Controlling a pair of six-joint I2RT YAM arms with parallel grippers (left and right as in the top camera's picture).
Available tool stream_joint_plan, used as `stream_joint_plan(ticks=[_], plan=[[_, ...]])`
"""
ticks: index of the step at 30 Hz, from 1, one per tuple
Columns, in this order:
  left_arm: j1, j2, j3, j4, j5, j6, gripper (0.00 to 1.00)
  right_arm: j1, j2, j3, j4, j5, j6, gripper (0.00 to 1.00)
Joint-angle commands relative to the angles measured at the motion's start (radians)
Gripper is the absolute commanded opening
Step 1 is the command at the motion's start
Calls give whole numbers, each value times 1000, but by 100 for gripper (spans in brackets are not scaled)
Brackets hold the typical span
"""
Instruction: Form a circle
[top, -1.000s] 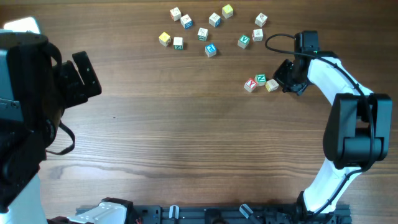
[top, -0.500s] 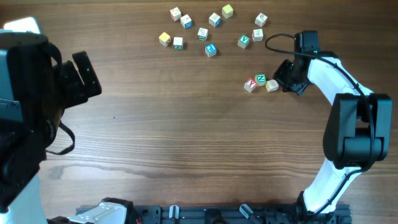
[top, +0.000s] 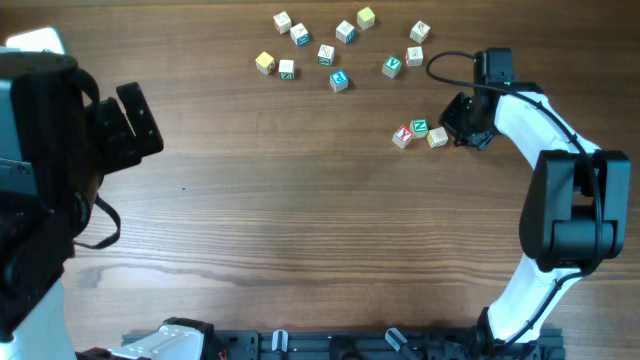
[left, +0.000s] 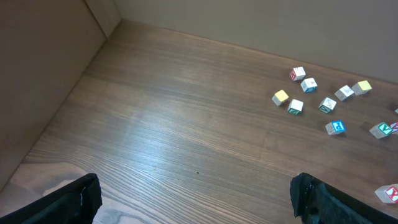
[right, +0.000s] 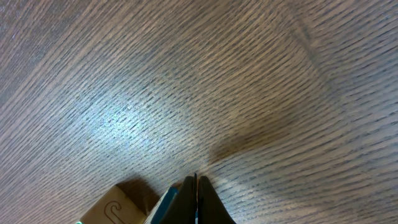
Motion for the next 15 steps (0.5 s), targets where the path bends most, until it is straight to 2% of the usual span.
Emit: stream_joint_plan(ticks=[1,15], plan=[[5,0,0,0,-16,2,100,2,-3,-3,5,-35,-13,4],[5,0,0,0,-16,2,100,2,-3,-3,6,-34,-18,4]])
